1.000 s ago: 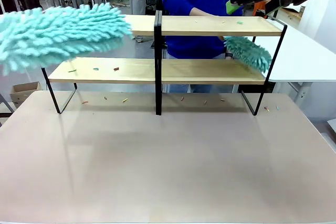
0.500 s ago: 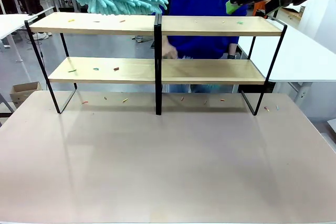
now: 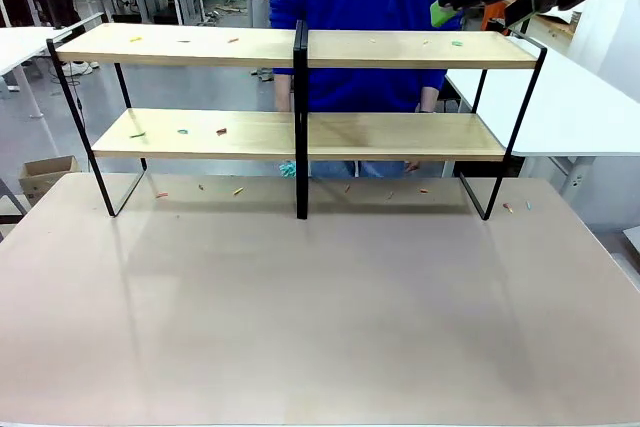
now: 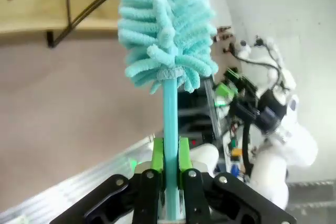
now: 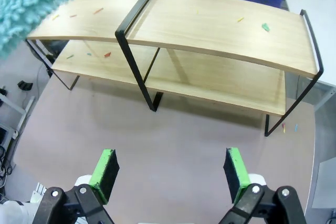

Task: Clean the shelves.
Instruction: Clean a randomly selected level of the Shelf with the Duster.

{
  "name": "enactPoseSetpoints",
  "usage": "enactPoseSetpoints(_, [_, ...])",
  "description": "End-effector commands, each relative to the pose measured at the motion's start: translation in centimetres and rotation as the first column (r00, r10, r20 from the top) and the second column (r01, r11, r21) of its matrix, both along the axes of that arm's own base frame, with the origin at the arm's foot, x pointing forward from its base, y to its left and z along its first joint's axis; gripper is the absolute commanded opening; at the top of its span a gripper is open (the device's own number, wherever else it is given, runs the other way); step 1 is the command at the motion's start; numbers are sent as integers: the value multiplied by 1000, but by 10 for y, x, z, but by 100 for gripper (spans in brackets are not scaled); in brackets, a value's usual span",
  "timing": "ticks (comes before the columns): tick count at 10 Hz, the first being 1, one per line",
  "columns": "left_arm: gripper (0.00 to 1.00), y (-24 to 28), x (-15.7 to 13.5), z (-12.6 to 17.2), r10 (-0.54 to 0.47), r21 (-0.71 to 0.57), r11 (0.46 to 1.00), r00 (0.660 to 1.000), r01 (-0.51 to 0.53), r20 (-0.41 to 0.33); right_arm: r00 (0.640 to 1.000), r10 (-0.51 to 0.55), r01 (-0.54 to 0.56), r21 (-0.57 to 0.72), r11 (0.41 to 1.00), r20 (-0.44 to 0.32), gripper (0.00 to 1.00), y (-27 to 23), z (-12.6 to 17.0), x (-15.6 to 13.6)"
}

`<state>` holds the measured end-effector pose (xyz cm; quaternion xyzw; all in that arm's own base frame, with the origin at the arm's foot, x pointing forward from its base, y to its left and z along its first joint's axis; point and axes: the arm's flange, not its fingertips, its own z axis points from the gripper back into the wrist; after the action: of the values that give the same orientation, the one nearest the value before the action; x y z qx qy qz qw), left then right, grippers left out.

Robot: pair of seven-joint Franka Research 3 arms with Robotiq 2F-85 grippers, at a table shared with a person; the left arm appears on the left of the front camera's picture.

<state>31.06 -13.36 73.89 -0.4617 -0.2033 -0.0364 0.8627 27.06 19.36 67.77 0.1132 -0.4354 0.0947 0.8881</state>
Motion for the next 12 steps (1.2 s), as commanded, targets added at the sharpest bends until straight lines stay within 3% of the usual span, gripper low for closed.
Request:
enactPoseSetpoints(1, [13,-71,26,-4,12,83,996,996,-20,86,1000,0,0,5,1000,-1,100,-1,1,1])
enactPoseSetpoints(4, [13,-139,70,-21,59,225,973,998,-56,-4,1000,0,0,5,1000,-1,100,-1,1,1])
enactPoseSetpoints(6, [13,-176,91,-31,164,274,949,986,-155,-10,1000,0,0,5,1000,-1,100,-1,1,1])
enactPoseSetpoints(8, [13,-204,116,-48,161,342,931,985,-129,-68,1000,0,0,5,1000,-1,100,-1,1,1])
enactPoseSetpoints(12, [13,-235,141,-63,175,373,918,981,-132,-84,1000,0,0,5,1000,-1,100,-1,1,1])
